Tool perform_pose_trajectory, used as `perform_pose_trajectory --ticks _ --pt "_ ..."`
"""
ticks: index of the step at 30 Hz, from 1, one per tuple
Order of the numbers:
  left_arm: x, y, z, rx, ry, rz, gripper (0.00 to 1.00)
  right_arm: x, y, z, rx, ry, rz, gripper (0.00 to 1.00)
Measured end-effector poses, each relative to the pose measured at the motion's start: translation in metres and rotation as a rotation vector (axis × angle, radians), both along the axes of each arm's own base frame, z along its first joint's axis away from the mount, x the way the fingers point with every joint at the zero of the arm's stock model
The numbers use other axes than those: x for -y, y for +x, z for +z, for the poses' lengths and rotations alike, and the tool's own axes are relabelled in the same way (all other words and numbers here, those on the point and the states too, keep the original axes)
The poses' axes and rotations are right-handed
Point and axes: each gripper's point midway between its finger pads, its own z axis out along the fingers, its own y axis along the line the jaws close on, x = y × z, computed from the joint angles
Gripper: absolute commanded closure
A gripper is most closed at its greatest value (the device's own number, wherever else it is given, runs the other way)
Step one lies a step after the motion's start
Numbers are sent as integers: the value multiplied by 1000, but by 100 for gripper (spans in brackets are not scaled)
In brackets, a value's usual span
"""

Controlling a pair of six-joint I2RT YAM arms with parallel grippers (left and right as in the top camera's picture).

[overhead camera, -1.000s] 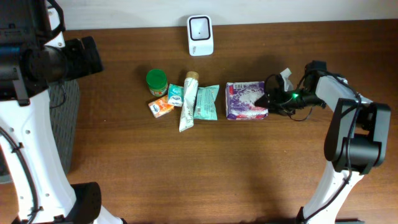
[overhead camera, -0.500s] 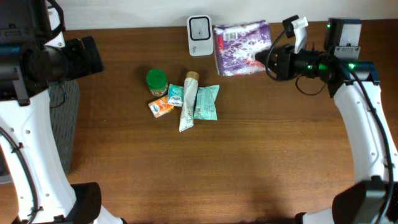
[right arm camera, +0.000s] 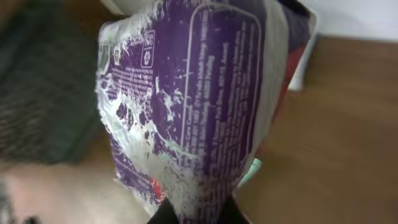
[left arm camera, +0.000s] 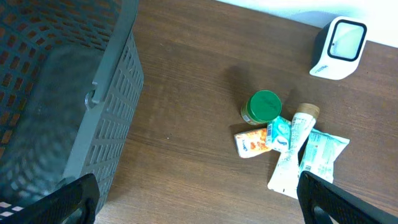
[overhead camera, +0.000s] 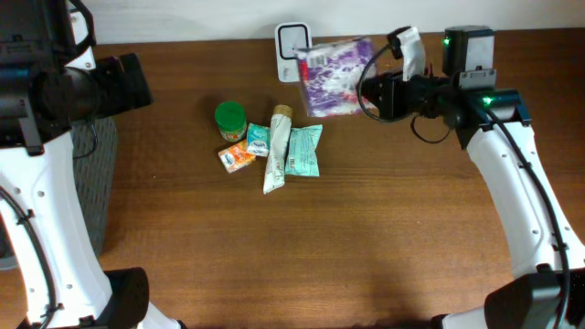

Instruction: Scan the item barcode

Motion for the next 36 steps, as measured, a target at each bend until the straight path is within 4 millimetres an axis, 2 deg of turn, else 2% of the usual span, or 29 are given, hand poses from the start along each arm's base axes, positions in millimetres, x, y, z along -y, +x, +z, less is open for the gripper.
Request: perform_pose_trajectory --ticks 1,2,3,4,5,7,9,10,11,12,13,14,16,17,18,19,20,22,23,24,25,27,29,30,32,33,34,35,36 --pt "0 0 0 1 0 0 1 7 1 -7 -26 -31 -44 96" --pt "0 0 0 0 1 0 1 24 3 -20 -72 -102 -138 96" --pt "0 0 0 0 1 0 1 58 2 -43 -148 -252 -300 96" --pt "0 0 0 0 1 0 1 84 -7 -58 -211 -373 -404 96" --pt "0 0 0 0 1 0 1 98 -15 -65 -245 -441 -452 96" --pt "0 0 0 1 0 0 1 140 -34 -77 -323 -644 -599 96" --pt "0 0 0 0 1 0 1 157 -37 -94 -371 -745 -648 96" --pt "0 0 0 0 1 0 1 162 -38 -118 -433 -798 -641 96" --pt "0 0 0 0 1 0 1 164 -40 -137 -485 -835 -626 96" --pt "0 0 0 0 0 0 1 165 -42 -155 -533 -865 -609 85" --pt "0 0 0 0 1 0 1 161 -44 -162 -552 -884 -595 74" --pt "0 0 0 0 1 0 1 144 -43 -165 -532 -907 -551 59" --pt "0 0 0 0 0 0 1 110 -41 -165 -482 -914 -475 46" --pt "0 0 0 0 1 0 1 86 -41 -166 -459 -893 -429 22" --pt "0 0 0 0 1 0 1 52 -45 -167 -434 -863 -350 15" --pt "0 0 0 0 0 0 1 44 -44 -165 -424 -853 -337 10" --pt "0 0 0 0 0 0 1 27 -38 -153 -399 -811 -324 5" --pt "0 0 0 0 1 0 1 7 -23 -116 -350 -722 -322 1" --pt "0 0 0 1 0 0 1 11 -13 -86 -327 -672 -349 1" --pt "0 0 0 0 1 0 1 19 -6 -74 -317 -647 -378 1" --pt "0 0 0 0 1 0 1 46 1 -65 -339 -609 -433 1" --pt "0 0 0 0 1 0 1 120 3 -71 -457 -511 -566 1" --pt "0 0 0 0 1 0 1 165 -8 -78 -545 -457 -647 1" --pt "0 0 0 0 0 0 1 181 -11 -81 -568 -439 -680 1" --pt "0 0 0 0 1 0 1 197 -15 -94 -598 -422 -713 1" --pt "0 0 0 1 1 0 1 196 -14 -104 -600 -413 -707 4" --pt "0 0 0 1 1 0 1 186 -18 -129 -629 -393 -652 14" --pt "0 0 0 0 0 0 1 175 -24 -146 -663 -364 -597 18" --pt "0 0 0 0 1 0 1 157 -18 -159 -635 -275 -509 18"
